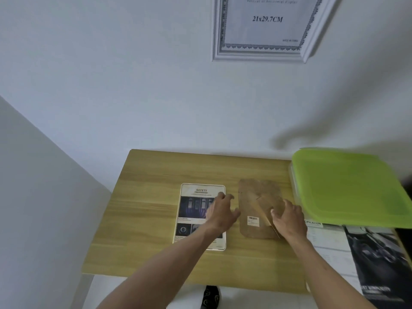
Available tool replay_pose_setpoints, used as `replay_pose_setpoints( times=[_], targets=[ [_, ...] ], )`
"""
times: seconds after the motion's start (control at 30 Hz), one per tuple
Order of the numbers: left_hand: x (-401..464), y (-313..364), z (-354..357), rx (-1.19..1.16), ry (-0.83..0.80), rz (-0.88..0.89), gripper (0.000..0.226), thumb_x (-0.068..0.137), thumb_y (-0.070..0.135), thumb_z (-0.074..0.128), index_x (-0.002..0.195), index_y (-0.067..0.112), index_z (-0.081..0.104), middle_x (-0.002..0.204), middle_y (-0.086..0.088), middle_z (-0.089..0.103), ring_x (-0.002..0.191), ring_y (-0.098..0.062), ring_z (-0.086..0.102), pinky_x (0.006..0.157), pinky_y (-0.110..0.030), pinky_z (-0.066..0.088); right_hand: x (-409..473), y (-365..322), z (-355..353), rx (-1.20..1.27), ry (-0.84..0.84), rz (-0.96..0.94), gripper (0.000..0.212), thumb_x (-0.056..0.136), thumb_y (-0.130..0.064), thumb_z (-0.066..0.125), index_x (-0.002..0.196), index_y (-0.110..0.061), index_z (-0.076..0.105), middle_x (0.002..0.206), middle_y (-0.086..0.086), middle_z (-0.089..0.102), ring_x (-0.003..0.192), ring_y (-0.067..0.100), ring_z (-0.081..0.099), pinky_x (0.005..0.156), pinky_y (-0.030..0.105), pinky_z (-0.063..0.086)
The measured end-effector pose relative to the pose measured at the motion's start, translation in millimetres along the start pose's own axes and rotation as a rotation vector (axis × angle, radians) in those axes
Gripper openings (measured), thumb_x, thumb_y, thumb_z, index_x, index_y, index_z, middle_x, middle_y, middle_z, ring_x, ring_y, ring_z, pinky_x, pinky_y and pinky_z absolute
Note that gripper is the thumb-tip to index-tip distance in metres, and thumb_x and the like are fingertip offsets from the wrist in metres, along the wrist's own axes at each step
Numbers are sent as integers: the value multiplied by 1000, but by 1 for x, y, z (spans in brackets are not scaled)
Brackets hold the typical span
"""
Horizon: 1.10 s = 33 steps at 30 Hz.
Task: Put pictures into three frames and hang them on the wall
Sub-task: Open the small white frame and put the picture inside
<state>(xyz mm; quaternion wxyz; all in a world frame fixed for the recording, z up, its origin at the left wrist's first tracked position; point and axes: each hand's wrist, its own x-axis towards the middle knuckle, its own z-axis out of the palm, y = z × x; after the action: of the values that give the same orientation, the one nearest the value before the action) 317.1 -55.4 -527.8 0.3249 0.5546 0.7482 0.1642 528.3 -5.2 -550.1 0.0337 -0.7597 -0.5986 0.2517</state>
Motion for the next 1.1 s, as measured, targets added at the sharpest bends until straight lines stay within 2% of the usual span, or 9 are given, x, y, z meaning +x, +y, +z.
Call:
replay_pose_setpoints(
  times=[0.17, 0.33, 0.43, 0.5, 0.57, 0.67, 0.8, 0.9, 1.1],
  targets=[
    [13, 28, 48, -86, -127, -206, 54, 83, 23, 64, 132, 7, 47, 133, -11, 46, 119, -30, 51, 99, -42, 46, 3, 18, 0, -12, -70, 35, 66, 92, -41, 61, 149, -22, 35, 140, 13, 43, 131, 33, 44, 96, 47, 47],
    [24, 40, 55, -361, -62, -420, 47, 80, 16, 61, 125, 7, 51, 122, -12, 57, 106, -28, 59, 84, -37, 52, 12, 18, 5, 189, -115, 90, 66, 80, -34, 69, 141, -24, 46, 130, 14, 54, 120, 34, 54, 95, 43, 50],
    [30, 36, 49, -447, -64, -499, 45, 78, 14, 64, 122, 5, 55, 118, -11, 59, 103, -28, 60, 79, -34, 54, 17, 18, 1, 355, -147, 180, 60, 73, -23, 77, 128, -12, 55, 113, 8, 63, 111, 33, 60, 90, 37, 49],
    [32, 32, 43, -467, -40, -480, 38, 77, 9, 63, 114, 6, 63, 114, -10, 63, 100, -27, 63, 78, -34, 55, 20, 19, -2, 445, -175, 223, 54, 72, -17, 79, 121, -7, 60, 107, 6, 63, 110, 31, 61, 91, 35, 47],
    [36, 28, 36, -468, 1, -432, 38, 74, 7, 62, 112, 10, 68, 110, -8, 66, 97, -25, 65, 81, -37, 58, 20, 17, -4, 503, -189, 217, 56, 69, -17, 80, 122, -13, 63, 116, 6, 67, 105, 26, 62, 90, 37, 49],
    [37, 21, 19, -477, 68, -362, 39, 71, 5, 62, 108, 13, 70, 104, -7, 68, 94, -24, 66, 77, -37, 58, 18, 4, -7, 634, -206, 196, 59, 72, -16, 83, 126, -18, 59, 116, 4, 64, 100, 22, 62, 74, 32, 49],
    [33, -1, -14, -452, 71, -283, 46, 76, 3, 71, 119, 16, 61, 104, -6, 67, 92, -21, 65, 74, -32, 56, 12, -20, -2, 684, -243, 96, 57, 70, -18, 86, 120, -20, 59, 115, 2, 67, 105, 21, 64, 96, 44, 52],
    [24, -30, -37, -441, 52, -282, 49, 75, 3, 74, 120, 17, 58, 96, -3, 66, 91, -21, 66, 80, -40, 59, 0, -38, 6, 659, -344, 34, 62, 70, -12, 86, 124, -20, 57, 106, 0, 63, 105, 21, 64, 99, 44, 51],
    [-9, -91, -67, -378, 74, -289, 49, 71, -1, 76, 116, 9, 62, 91, 0, 67, 79, -14, 63, 55, -12, 44, -31, -72, 33, 629, -471, -103, 71, 69, -3, 86, 129, -21, 54, 102, 3, 70, 95, 17, 69, 89, 32, 54]
  ],
)
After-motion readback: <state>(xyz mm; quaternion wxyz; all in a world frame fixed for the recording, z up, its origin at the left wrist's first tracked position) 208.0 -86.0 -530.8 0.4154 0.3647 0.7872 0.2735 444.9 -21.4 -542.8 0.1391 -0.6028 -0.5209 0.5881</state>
